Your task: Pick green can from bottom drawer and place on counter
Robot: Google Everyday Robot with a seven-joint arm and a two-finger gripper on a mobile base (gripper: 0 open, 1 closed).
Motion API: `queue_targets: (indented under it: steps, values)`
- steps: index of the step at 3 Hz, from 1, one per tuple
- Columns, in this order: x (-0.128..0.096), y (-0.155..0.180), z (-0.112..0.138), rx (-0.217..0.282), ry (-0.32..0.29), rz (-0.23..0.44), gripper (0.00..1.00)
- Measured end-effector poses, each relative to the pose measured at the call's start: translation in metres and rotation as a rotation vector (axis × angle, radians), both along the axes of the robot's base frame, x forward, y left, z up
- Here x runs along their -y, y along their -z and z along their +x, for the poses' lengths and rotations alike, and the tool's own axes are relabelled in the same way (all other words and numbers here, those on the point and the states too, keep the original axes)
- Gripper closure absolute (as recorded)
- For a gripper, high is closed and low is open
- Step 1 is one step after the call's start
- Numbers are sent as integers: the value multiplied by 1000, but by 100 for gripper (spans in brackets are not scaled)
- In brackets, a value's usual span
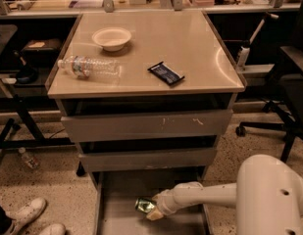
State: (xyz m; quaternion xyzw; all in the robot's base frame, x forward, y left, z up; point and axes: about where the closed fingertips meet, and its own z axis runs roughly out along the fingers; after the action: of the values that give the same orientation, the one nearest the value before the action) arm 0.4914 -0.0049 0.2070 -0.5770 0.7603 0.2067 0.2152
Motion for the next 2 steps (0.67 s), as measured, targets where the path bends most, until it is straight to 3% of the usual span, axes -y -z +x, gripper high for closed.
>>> queue_targets:
  steps: [1,2]
  values:
    - [24,-50,-13,34,65,17,100]
    - [60,-100,-25,82,127,-11,100]
